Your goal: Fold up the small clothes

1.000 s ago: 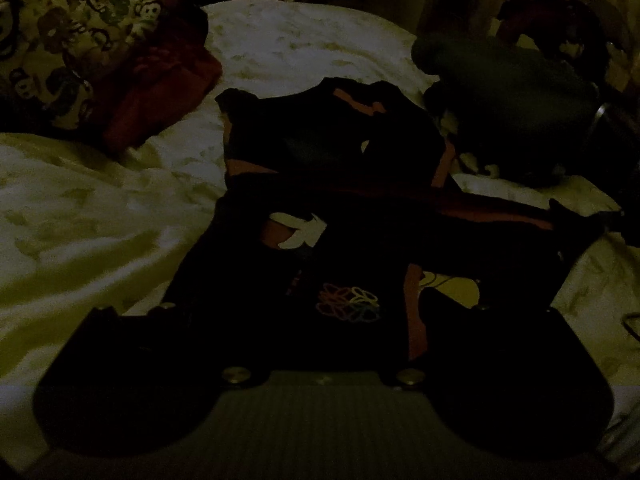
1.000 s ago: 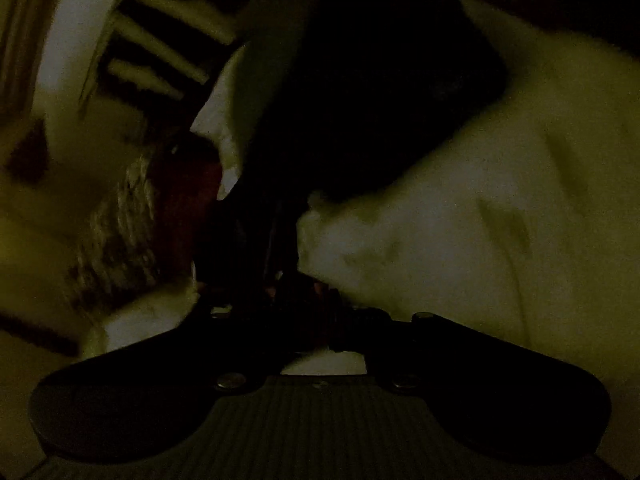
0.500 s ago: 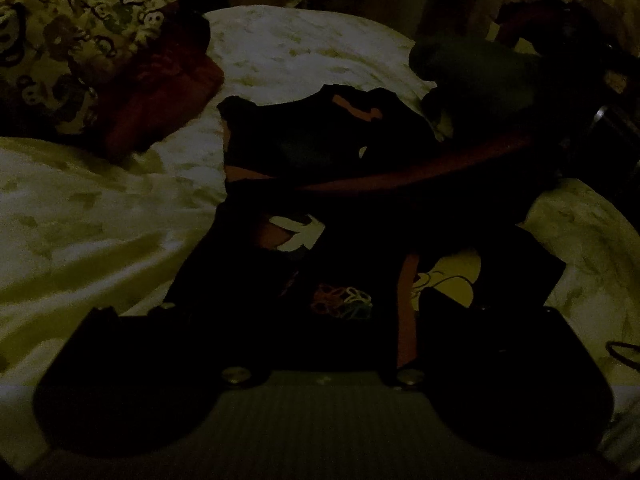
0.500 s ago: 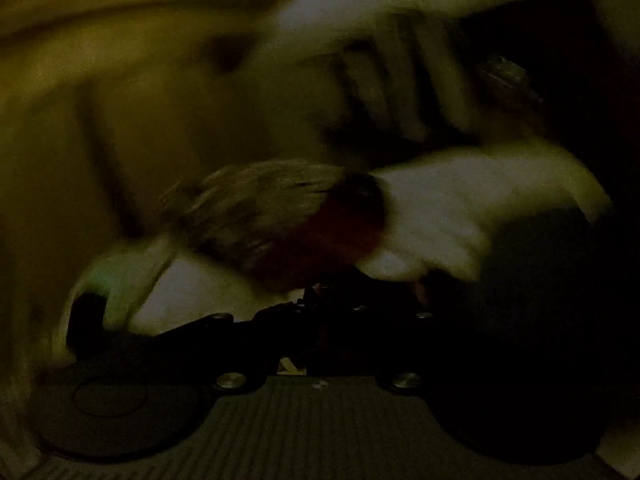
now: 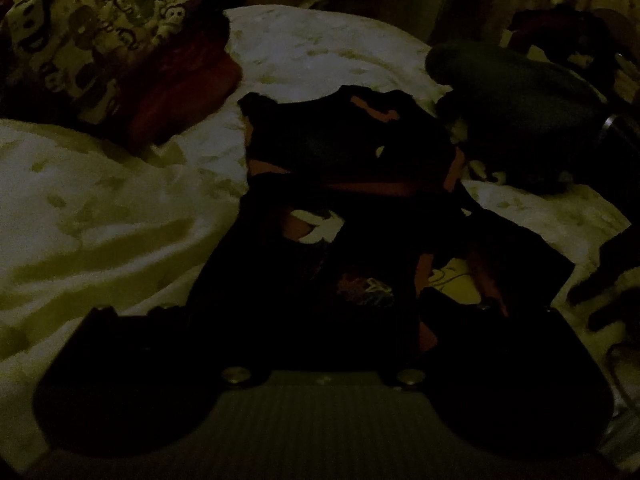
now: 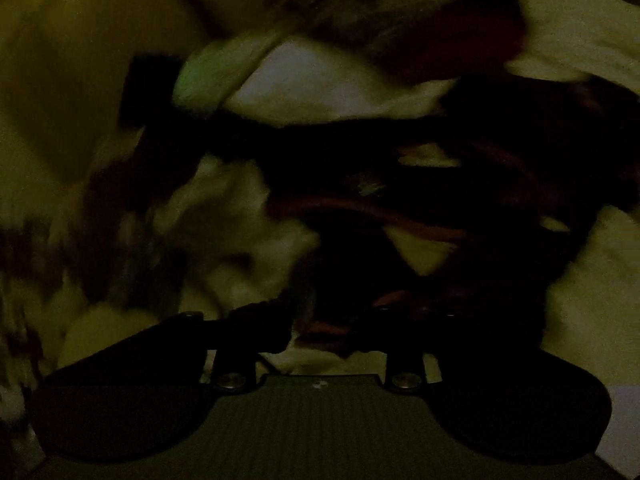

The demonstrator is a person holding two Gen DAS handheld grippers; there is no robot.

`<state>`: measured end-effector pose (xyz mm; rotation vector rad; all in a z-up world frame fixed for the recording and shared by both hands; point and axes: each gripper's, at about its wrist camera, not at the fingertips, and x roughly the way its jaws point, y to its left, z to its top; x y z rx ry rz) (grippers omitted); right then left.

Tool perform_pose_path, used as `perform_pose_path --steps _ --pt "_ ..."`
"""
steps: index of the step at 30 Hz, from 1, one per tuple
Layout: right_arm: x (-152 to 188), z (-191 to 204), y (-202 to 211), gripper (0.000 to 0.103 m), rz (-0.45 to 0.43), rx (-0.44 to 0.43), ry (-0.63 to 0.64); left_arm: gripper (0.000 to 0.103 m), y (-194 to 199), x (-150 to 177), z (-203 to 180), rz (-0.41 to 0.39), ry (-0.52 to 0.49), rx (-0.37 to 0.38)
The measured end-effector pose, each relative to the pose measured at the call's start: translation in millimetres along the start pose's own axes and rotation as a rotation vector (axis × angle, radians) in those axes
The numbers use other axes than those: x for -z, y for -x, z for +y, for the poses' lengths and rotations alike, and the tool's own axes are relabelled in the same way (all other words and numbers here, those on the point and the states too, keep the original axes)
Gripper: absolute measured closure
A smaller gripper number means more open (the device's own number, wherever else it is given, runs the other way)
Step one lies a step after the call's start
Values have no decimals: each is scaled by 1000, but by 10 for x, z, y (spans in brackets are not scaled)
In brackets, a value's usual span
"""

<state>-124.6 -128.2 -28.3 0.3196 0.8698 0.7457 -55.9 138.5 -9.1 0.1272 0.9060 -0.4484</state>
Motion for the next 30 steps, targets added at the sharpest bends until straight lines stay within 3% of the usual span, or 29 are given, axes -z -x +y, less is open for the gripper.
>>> perform_pose_path --steps 2,5,7,10,15,18,19,20,21,23,25,28,30 --pt "15 -32 175 36 -66 44 -71 0 -35 -16 -52 0 -10 13" --pt "39 -52 245 34 -91 154 -106 0 -92 -41 -148 2 -26 36" --pt "37 -57 156 41 -100 164 -108 0 -103 -47 -214 1 -39 41" --pt "-6 -161 -83 51 -65 245 -154 0 -78 -34 -285 -6 -65 45" --pt "-30 -422 -317 51 -32 379 -289 0 -86 2 -266 10 -61 44" --pt "-25 -504 -485 52 19 396 -293 0 -127 -62 -204 3 -49 46" --pt "-19 -516 -534 58 21 397 -284 0 -152 -118 -178 -9 -48 34" --pt "-13 -524 -553 87 9 387 -281 0 -177 -173 -177 -17 -58 -3" --pt "-18 -512 -543 97 -11 373 -274 1 -207 -238 -192 -28 -89 -52" --pt "-66 -450 -409 98 -81 316 -261 2 -284 -392 -251 -71 -206 -159" --pt "-125 -389 -190 98 -169 246 -276 14 -461 -540 -309 -69 -312 -255" --pt "-163 -277 176 98 -262 234 -264 20 -818 -681 -358 2 -442 -256" --pt "-145 -258 366 98 -287 225 -270 20 -1082 -725 -382 32 -524 -305"
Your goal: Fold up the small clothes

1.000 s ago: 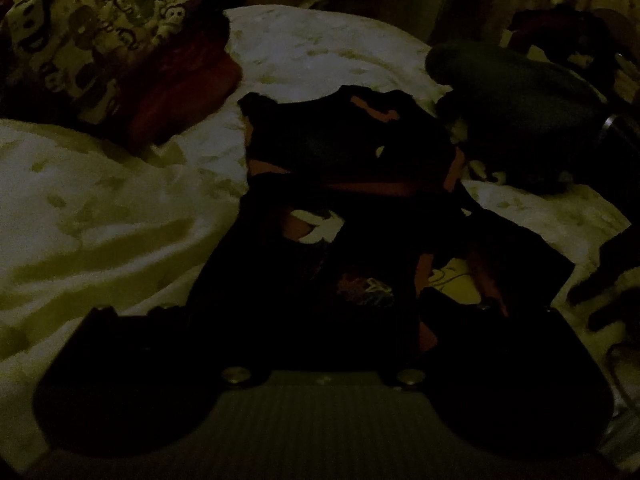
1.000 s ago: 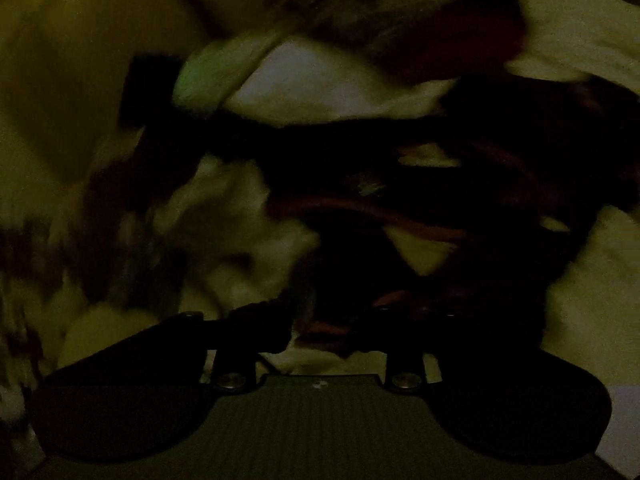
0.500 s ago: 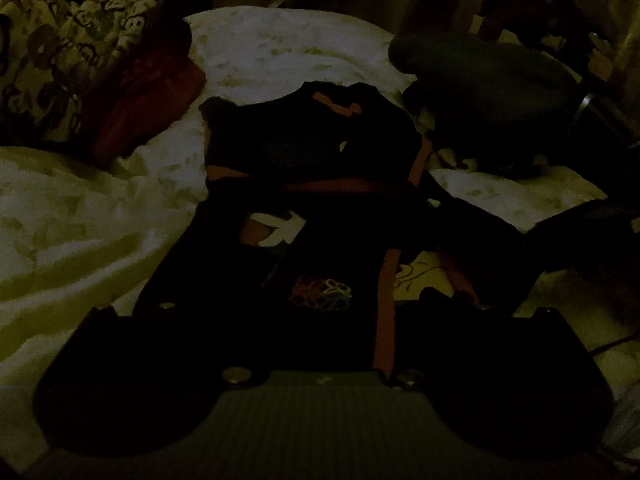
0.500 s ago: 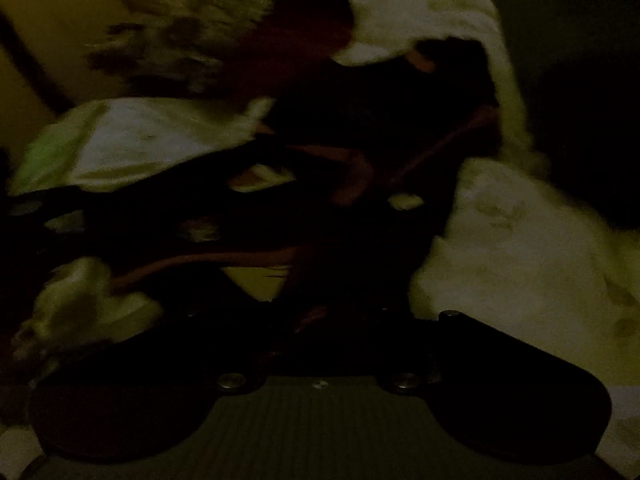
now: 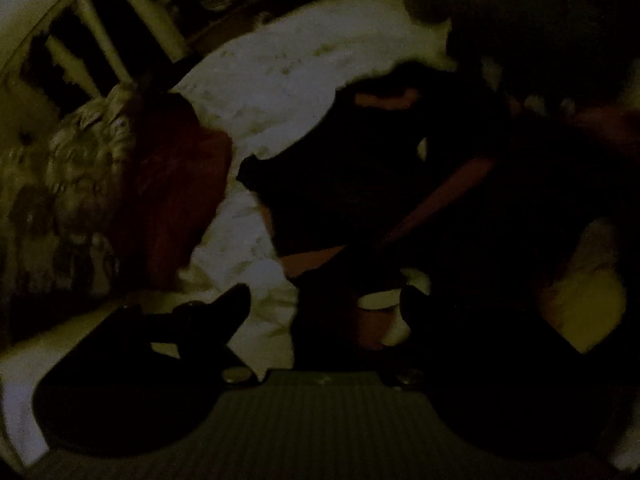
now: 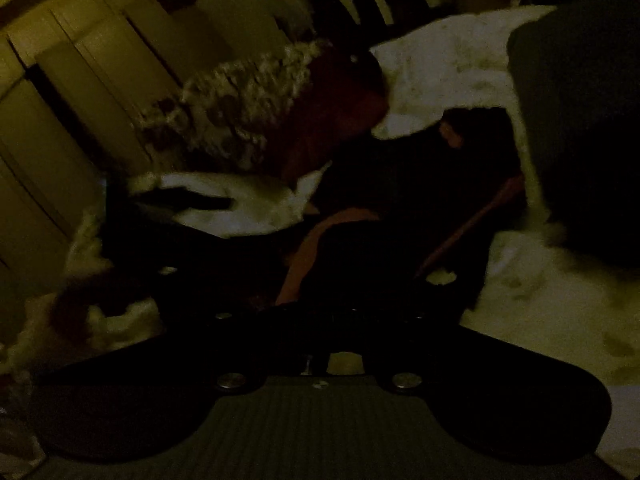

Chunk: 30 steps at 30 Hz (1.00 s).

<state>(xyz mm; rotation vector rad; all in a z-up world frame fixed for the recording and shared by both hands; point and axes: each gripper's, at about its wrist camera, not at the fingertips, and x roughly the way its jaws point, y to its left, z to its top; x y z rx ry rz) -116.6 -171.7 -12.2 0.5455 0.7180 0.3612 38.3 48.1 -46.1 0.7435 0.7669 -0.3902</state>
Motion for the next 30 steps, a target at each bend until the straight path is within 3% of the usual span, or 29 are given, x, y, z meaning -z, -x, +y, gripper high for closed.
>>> perform_pose_path --steps 2,5,8,11,15,18,20,22,26,30 --pt "7 -69 59 98 -1 27 -19 20 -253 -81 -98 0 -92 -84" --pt "68 -199 27 98 18 28 -55 17 -649 -186 -277 13 -233 -148" --pt "114 -293 -77 97 32 9 -95 16 -999 -259 -328 57 -241 -257" --pt "143 -314 -137 97 44 -10 -111 19 -1043 -291 -70 59 -96 -242" --pt "126 -297 -171 97 57 -21 -105 22 -1025 -120 605 102 188 -210" --pt "89 -332 -345 97 84 -54 -116 21 -1179 131 1052 178 410 -108" --pt "82 -318 -480 95 99 -56 -101 19 -1259 249 1189 189 488 -68" --pt "80 -323 -586 82 104 -31 -79 1 -1328 323 1285 198 545 -68" --pt "101 -360 -699 69 134 63 -35 0 -1387 465 1469 214 659 13" --pt "120 -369 -528 55 127 63 -39 1 -1284 558 1593 207 783 104"
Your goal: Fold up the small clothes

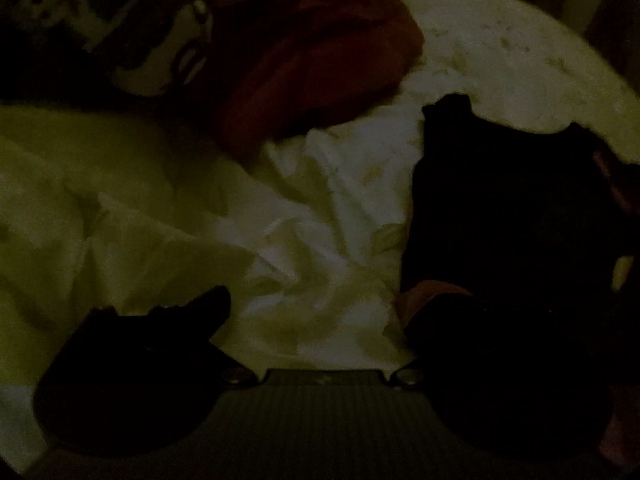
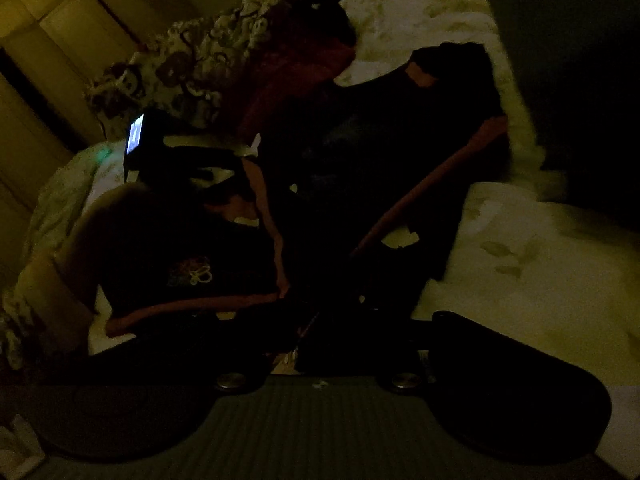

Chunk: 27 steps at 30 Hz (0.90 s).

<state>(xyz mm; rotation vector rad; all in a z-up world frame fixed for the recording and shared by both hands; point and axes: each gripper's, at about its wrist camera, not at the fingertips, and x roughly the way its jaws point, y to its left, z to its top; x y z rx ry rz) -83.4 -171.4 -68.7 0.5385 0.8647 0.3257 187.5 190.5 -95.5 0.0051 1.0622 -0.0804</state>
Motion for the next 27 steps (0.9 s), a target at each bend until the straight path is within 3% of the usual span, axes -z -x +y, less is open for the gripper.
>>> perform_pose_path --steps 3,5,8,9,10,11,16,21,22,23,24,25,27 --pt "-105 -25 149 50 -53 -35 -22 0 222 55 -93 -54 -59 5" --pt "-298 -29 167 39 -94 -60 -31 0 236 62 -149 -64 -93 -36" --pt "-732 12 -94 36 -101 -158 -33 0 157 52 -165 -58 -104 -63" --pt "-888 33 -229 32 -113 -189 -55 0 136 48 -170 -54 -114 -70" --pt "-1065 51 -415 15 -105 -226 -82 0 122 60 -182 -50 -125 -76" --pt "-1245 74 -638 8 -82 -263 -104 0 121 75 -192 -54 -139 -79" --pt "-1810 355 -1757 12 -13 -213 14 1 114 156 -220 -83 -195 -60" --pt "-1948 341 -2659 15 79 -144 -59 3 -1 200 -247 -89 -249 -48" --pt "-1927 336 -2769 21 113 -152 -64 14 -22 196 -247 -89 -254 -37" --pt "-1904 344 -2858 71 143 -142 -64 22 -37 188 -238 -89 -251 -20" --pt "-1904 363 -2887 99 149 -116 -37 40 -44 173 -214 -89 -236 9" --pt "-1931 410 -2875 97 113 -80 10 48 -42 147 -159 -90 -199 49" --pt "-2056 506 -2826 97 48 -51 71 49 -46 118 -78 -104 -143 76"
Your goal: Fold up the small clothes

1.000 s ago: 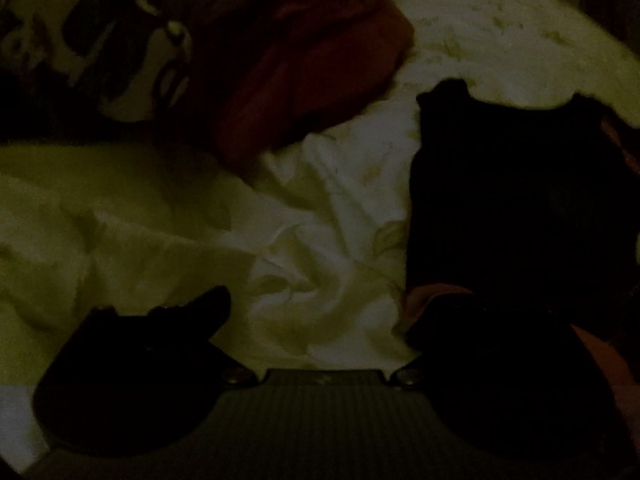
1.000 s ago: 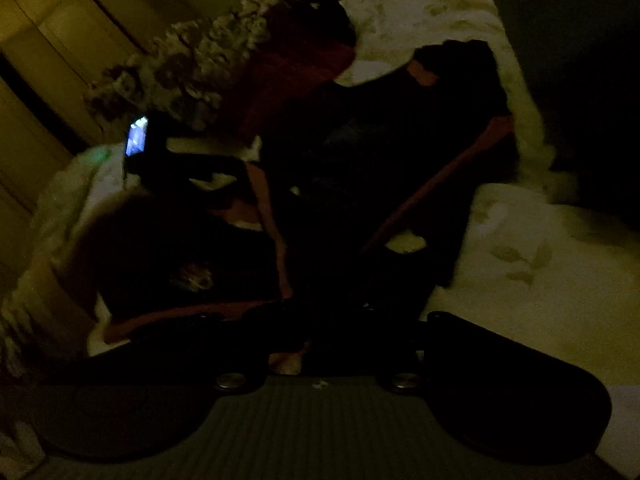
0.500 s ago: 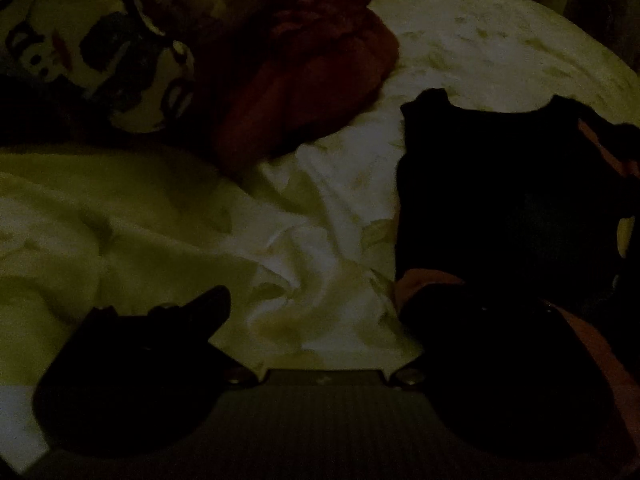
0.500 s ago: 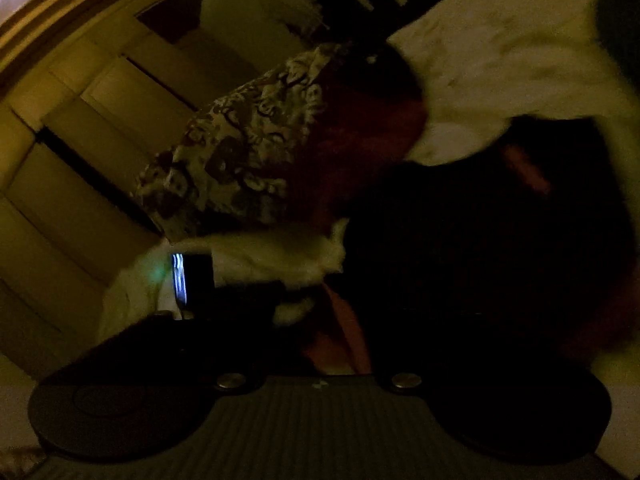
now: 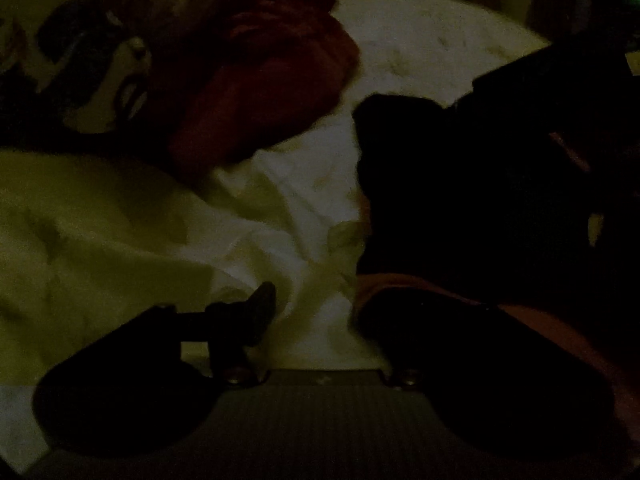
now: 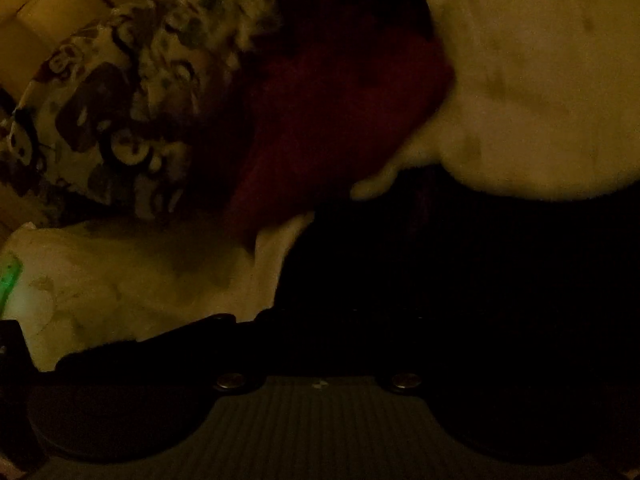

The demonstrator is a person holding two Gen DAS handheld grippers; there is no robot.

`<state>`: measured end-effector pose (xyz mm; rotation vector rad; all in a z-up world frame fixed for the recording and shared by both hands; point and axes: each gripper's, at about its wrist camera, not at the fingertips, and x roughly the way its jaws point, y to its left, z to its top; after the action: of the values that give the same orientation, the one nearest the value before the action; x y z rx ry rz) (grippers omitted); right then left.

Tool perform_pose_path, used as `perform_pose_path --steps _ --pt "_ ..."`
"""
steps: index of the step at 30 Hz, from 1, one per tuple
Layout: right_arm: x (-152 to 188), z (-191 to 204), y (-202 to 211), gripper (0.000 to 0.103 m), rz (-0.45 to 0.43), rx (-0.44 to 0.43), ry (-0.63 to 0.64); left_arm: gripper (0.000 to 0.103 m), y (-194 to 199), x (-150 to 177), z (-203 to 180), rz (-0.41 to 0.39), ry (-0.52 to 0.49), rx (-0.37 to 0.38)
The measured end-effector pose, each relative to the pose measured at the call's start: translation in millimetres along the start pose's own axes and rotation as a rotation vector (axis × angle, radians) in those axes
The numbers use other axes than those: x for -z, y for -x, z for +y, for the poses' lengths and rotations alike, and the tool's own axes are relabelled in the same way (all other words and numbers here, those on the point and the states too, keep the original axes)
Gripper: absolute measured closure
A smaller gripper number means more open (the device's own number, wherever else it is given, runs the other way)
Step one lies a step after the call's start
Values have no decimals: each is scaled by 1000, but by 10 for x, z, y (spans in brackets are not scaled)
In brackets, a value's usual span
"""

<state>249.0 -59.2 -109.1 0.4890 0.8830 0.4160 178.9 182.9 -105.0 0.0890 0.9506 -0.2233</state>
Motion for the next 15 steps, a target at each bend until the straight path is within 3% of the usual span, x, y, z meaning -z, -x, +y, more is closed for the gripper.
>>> perform_pose_path --steps 1,3,6,9,12,15 --pt "-81 11 -13 97 -14 -1 -7 53 5 -2 33 -9 16 -16" --pt "-225 125 -33 99 -46 43 49 53 -9 14 76 -23 30 -104" --pt "-377 334 -175 100 -74 127 181 52 -78 34 116 8 53 -102" --pt "-416 353 -459 100 -32 164 219 47 -108 49 85 18 34 -133" --pt "-367 395 -502 99 -103 164 292 39 -139 41 142 25 60 -135" --pt "-347 323 -306 61 -130 140 249 34 -168 47 132 40 50 -149"
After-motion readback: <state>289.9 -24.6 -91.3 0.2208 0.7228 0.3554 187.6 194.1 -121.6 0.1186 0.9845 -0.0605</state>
